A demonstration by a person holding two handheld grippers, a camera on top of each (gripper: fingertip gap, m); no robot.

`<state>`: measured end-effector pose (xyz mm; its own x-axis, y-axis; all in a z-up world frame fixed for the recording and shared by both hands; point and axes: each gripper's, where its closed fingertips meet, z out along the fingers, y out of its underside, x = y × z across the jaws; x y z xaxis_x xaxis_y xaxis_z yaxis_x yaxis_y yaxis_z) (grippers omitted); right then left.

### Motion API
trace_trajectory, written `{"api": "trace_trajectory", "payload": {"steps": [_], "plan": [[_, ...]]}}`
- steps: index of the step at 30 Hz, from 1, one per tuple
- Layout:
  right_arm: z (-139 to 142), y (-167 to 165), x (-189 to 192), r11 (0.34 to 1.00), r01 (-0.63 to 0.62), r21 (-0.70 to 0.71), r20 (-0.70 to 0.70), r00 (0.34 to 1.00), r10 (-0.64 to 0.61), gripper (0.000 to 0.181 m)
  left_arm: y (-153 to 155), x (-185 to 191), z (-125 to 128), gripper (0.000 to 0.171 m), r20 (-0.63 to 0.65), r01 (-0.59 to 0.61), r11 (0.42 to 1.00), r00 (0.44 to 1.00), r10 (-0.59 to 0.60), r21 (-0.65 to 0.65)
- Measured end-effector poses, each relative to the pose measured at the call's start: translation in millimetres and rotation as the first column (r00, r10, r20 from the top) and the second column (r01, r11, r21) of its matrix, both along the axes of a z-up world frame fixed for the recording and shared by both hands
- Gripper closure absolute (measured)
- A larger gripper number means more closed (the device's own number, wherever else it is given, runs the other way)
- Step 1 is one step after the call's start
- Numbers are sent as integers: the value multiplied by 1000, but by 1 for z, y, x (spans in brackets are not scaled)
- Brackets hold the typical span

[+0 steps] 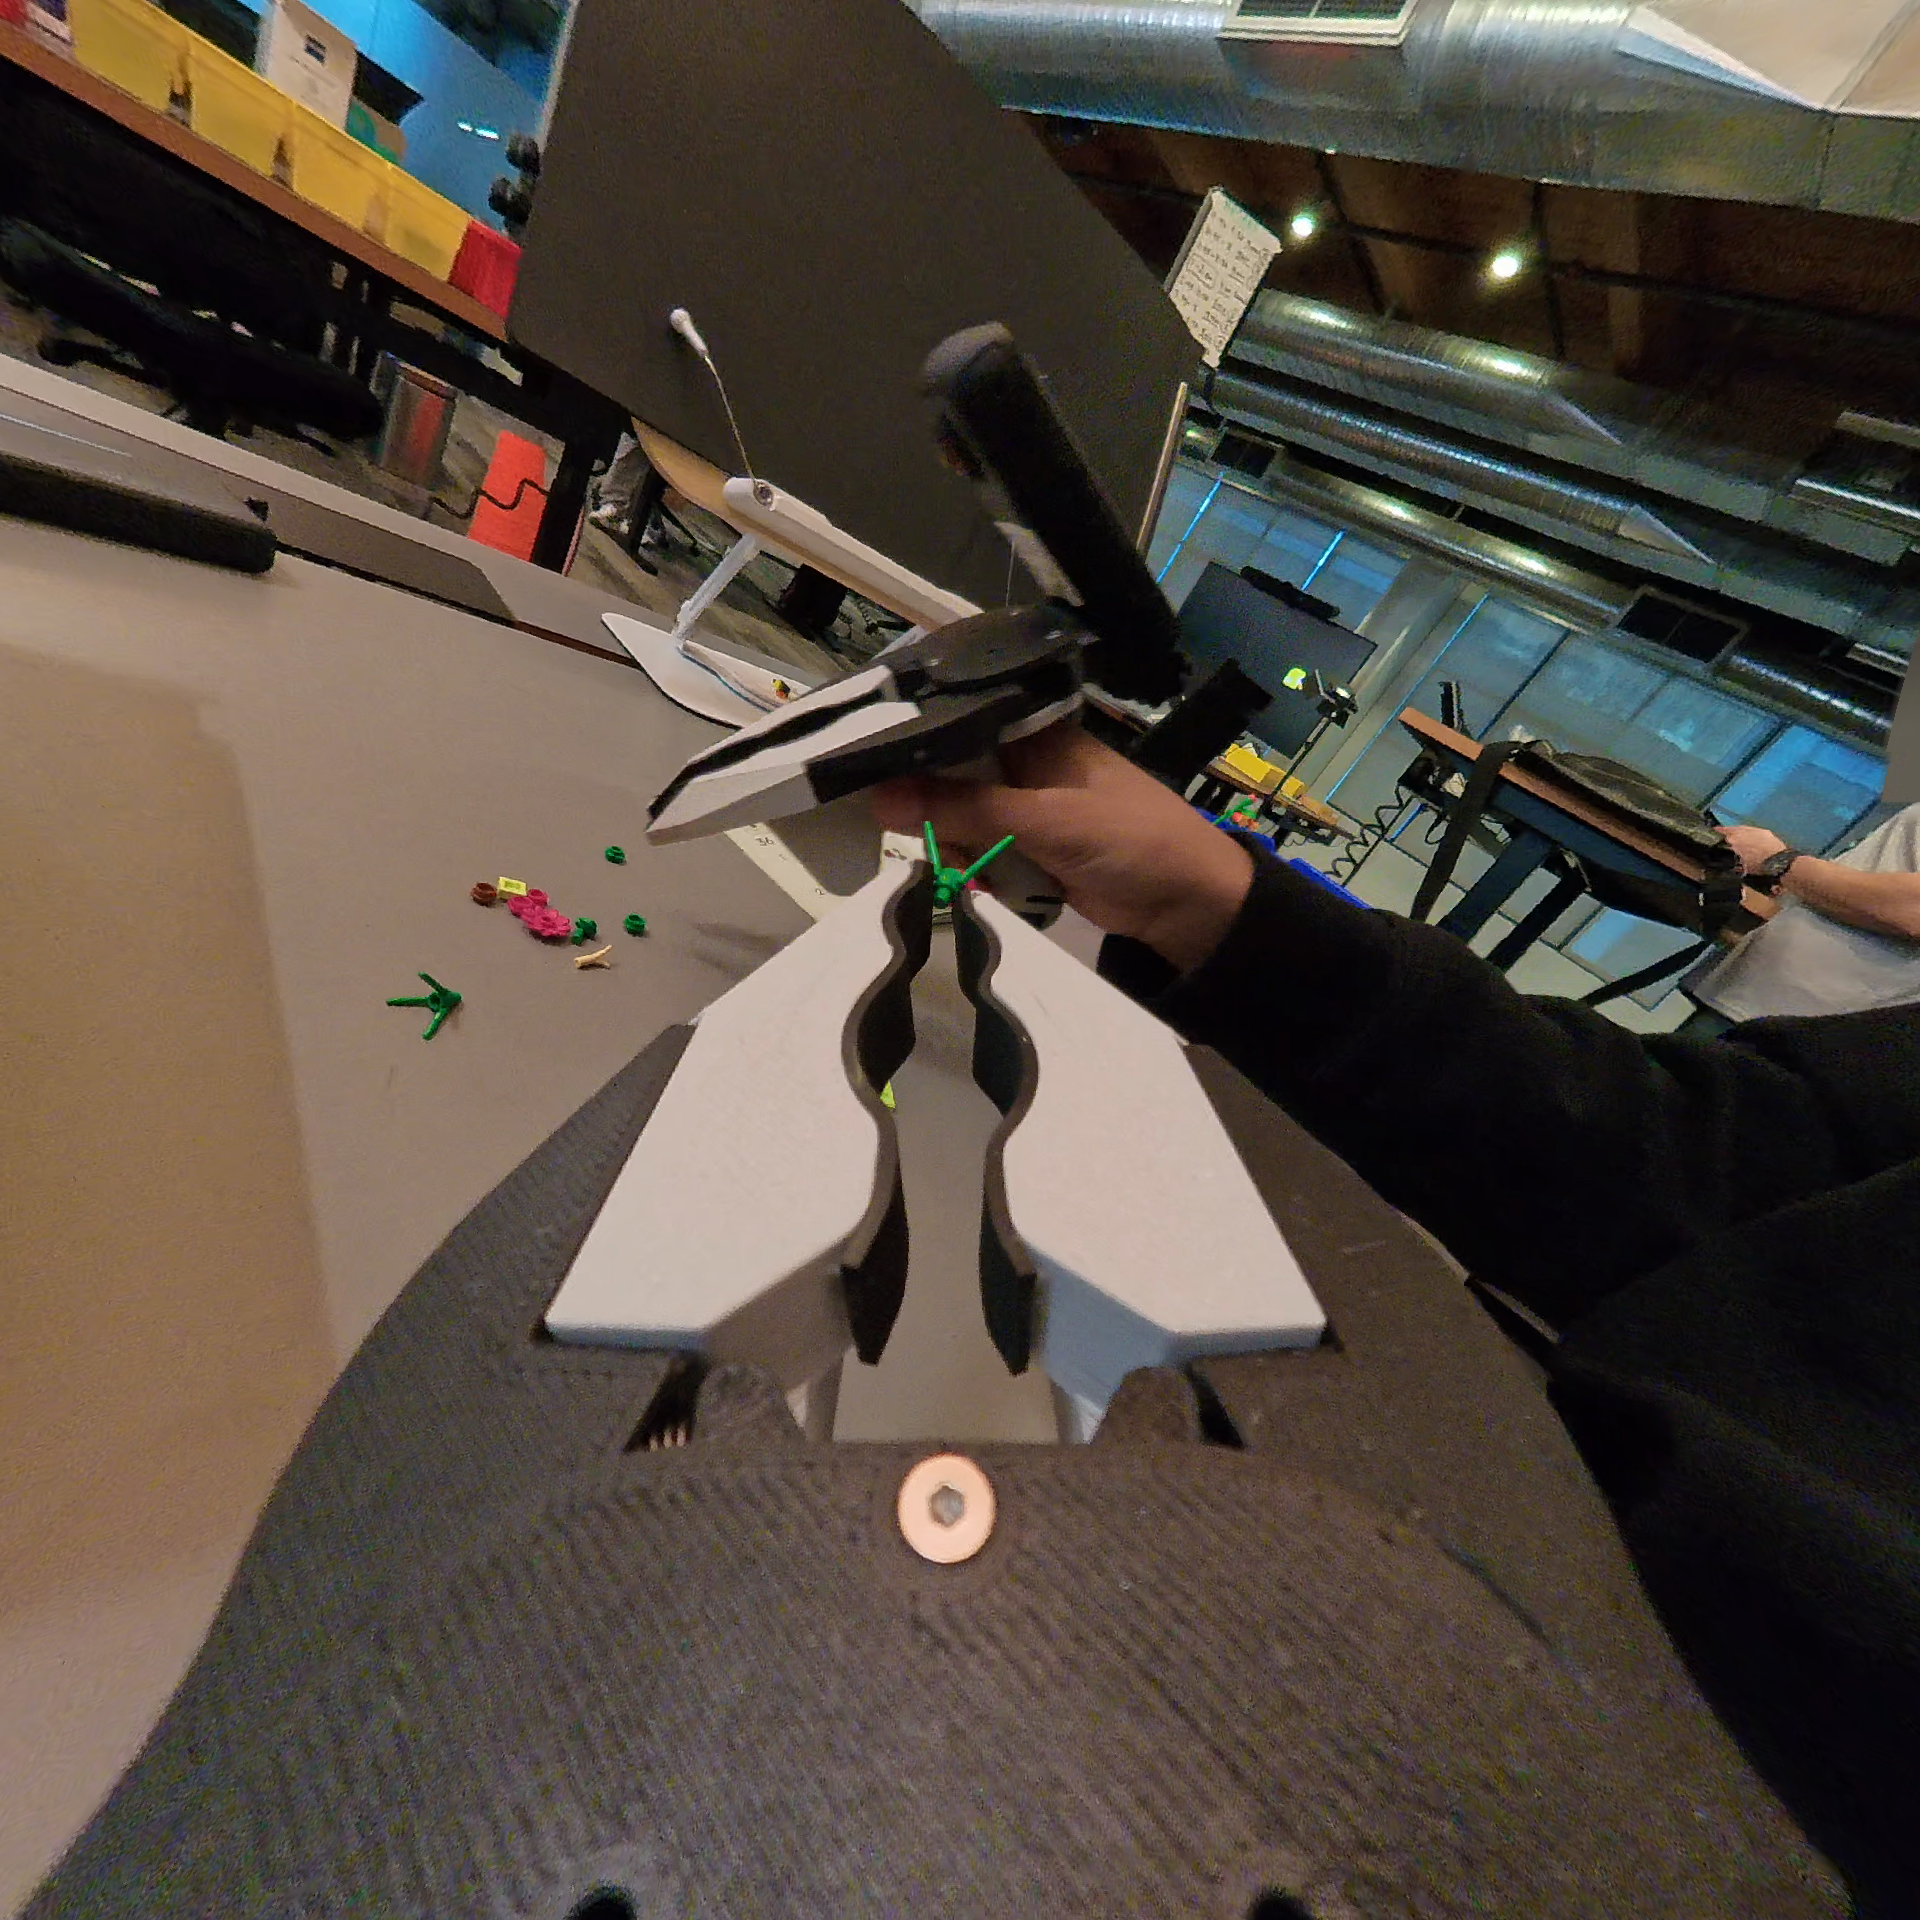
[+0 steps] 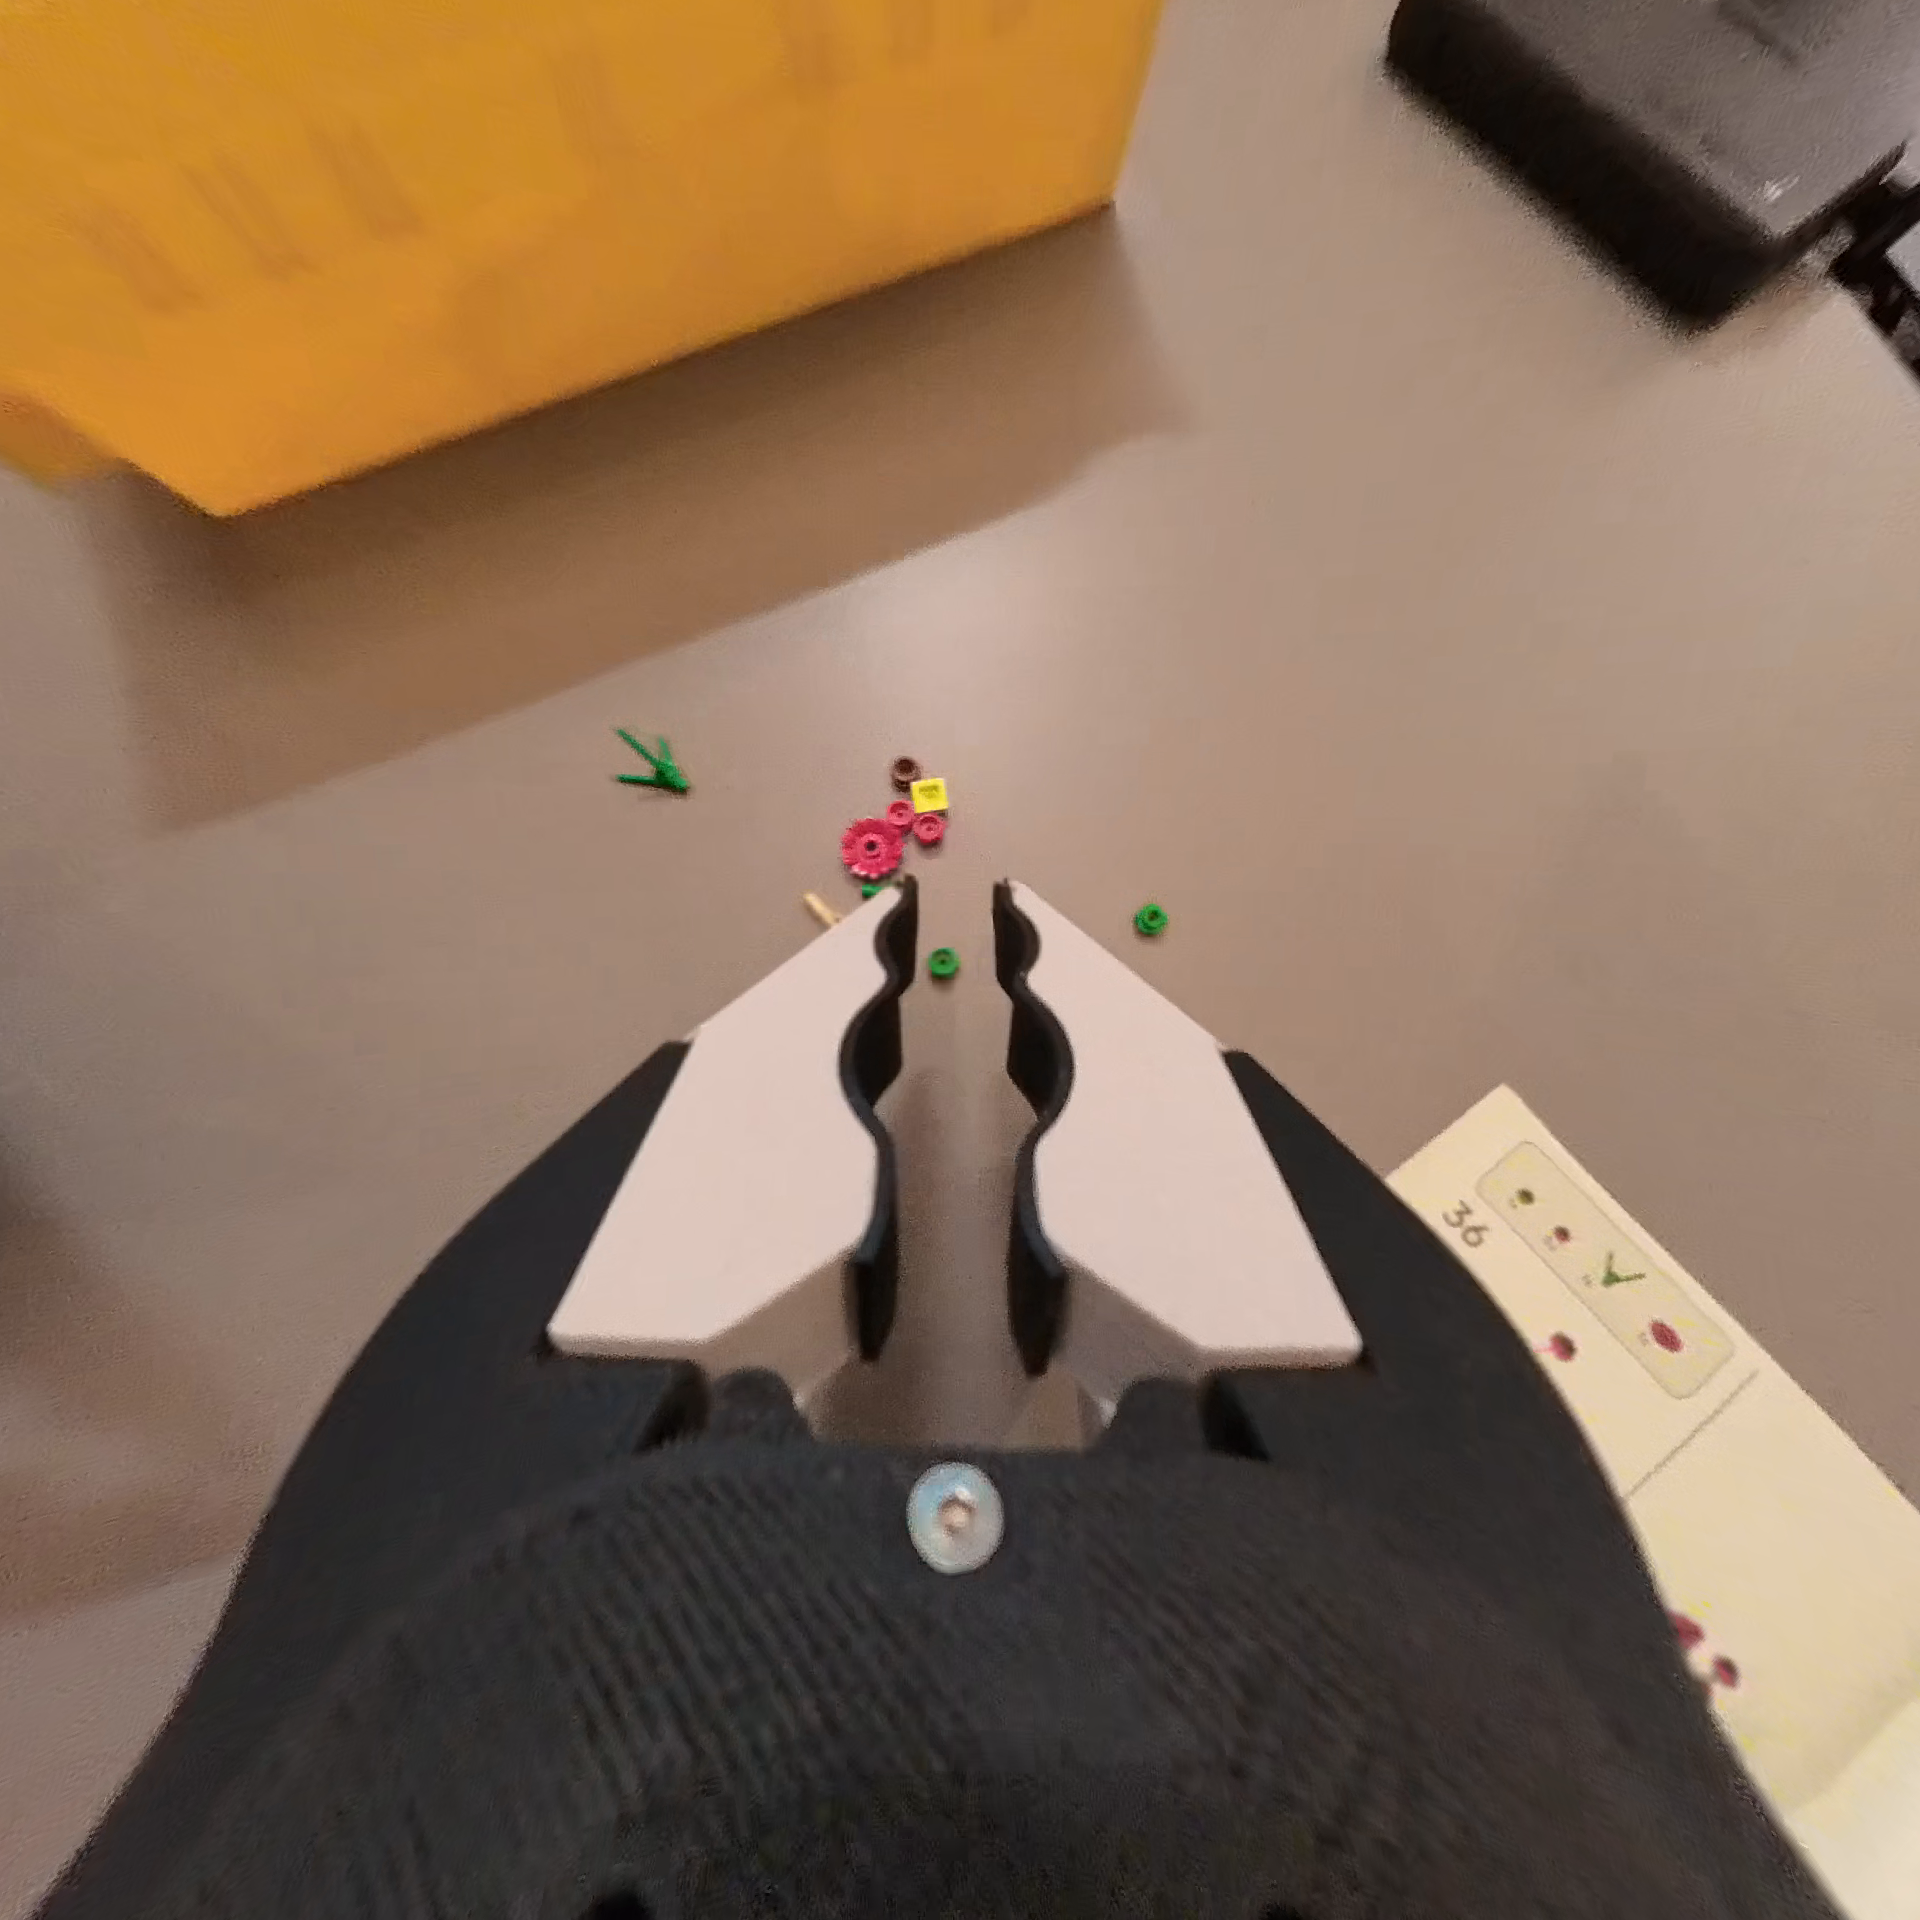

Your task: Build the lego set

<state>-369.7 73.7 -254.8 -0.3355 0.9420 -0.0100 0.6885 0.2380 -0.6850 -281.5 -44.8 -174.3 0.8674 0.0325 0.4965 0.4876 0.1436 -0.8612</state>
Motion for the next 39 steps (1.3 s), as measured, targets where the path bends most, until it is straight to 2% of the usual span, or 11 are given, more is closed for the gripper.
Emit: {"api": "trace_trajectory", "payload": {"steps": [6, 12, 15, 19, 24, 27, 29, 32, 34, 37, 39], "plan": [[-22, -7, -21, 999, -35, 27, 73, 997, 33, 170, -3, -4, 0, 171, 39, 9, 1000, 999, -10, 28], [-40, -13, -24, 994, -76, 84, 133, 989, 65, 165, -4, -6, -1, 171, 41, 1, 1000, 999, -2, 25], [-40, -16, -23, 995, -78, 62, 134, 989, 69, 181, -4, -5, -2, 171, 42, 6, 1000, 999, -7, 25], [-36, -14, -15, 993, -89, 76, 121, 989, 79, 181, -4, -5, -1, 171, 45, 8, 999, 999, -9, 31], [-12, -8, 7, 994, -75, 85, 44, 996, 71, 181, -2, -2, -1, 171, 46, 20, 999, 999, -21, 29], [-1, 1, 5, 993, -65, 96, -8, 998, 66, 181, 0, 0, -1, 171, 44, 29, 999, 999, -30, 28], [-9, 0, 1, 995, -75, 58, 24, 997, 73, 166, 1, 2, -1, 171, 41, 32, 999, 999, -33, 24], [-29, -6, -2, 996, -91, 15, 95, 991, 89, 164, 1, 1, -1, 171, 31, 25, 1000, 999, -26, 14], [-38, -5, -4, 993, -103, 59, 104, 990, 96, 165, 0, 1, -1, 171, 29, 22, 1000, 999, -22, 14], [-39, -6, -6, 991, -112, 74, 90, 990, 106, 177, 0, 0, -1, 171, 35, 23, 1000, 999, -24, 20], [-39, -5, -5, 988, -118, 98, 92, 990, 109, 177, 0, 0, -1, 171, 39, 27, 999, 999, -28, 23]]}}
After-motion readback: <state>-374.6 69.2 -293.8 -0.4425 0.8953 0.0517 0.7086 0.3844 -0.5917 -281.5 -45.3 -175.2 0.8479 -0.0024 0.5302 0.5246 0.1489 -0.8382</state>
